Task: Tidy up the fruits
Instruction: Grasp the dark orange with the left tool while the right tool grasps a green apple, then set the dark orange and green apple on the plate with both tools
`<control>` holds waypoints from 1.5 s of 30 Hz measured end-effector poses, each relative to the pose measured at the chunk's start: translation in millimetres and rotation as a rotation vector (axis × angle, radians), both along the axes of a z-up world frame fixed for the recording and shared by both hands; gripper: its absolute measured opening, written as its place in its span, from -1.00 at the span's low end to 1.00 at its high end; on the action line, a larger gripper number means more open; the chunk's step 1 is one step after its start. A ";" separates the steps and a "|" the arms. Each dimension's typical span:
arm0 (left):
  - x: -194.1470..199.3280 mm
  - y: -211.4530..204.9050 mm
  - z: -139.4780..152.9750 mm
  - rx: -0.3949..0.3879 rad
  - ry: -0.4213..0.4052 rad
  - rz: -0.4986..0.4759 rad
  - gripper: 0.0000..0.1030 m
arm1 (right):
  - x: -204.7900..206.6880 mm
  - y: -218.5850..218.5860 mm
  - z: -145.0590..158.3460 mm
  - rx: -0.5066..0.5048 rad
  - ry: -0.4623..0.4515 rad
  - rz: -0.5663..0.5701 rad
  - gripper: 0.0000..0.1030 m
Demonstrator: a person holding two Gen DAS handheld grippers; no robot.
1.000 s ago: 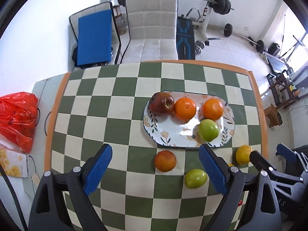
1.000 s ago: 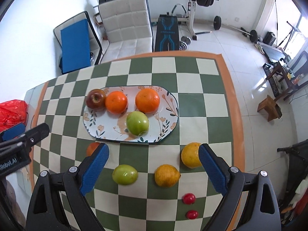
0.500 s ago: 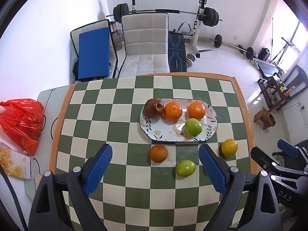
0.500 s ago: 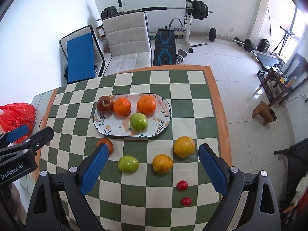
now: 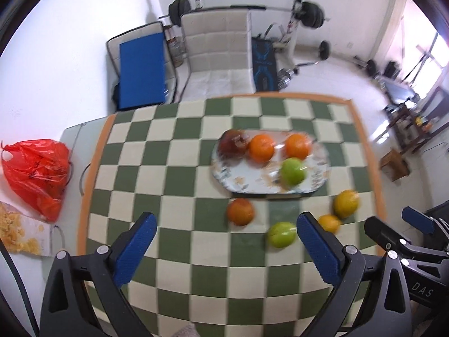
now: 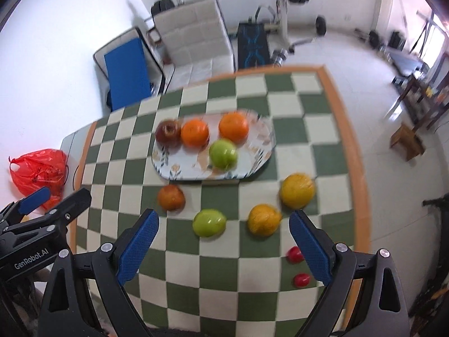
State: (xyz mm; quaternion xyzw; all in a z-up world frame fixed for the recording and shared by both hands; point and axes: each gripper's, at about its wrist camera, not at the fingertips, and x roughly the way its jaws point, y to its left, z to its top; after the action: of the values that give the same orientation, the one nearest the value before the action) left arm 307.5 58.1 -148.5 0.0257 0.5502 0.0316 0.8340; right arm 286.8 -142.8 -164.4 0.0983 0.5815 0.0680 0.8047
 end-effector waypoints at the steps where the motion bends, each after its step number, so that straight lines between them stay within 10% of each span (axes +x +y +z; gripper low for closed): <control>1: 2.7 2.9 -10.8 0.022 0.021 0.005 0.99 | 4.3 2.4 -18.5 0.020 0.038 0.000 0.87; 14: 33.6 41.3 -126.4 0.059 0.304 0.096 0.99 | 39.7 54.7 -211.5 0.114 0.380 0.010 0.41; 26: 86.8 19.1 -198.8 -0.095 0.462 0.059 0.98 | -1.7 45.0 -219.0 0.048 0.420 0.064 0.26; 34: 90.0 -5.9 -215.2 -0.135 0.477 -0.028 -0.02 | -5.6 41.2 -223.6 0.060 0.428 0.059 0.27; 45: 21.0 6.0 -191.8 -0.168 0.470 -0.023 -0.03 | 4.5 26.7 -220.8 0.091 0.449 0.064 0.27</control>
State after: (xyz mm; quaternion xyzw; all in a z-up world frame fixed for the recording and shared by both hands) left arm 328.4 64.1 -340.3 -0.0308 0.7294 -0.0306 0.6827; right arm 291.4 -116.1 -385.2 0.1288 0.7451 0.0962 0.6473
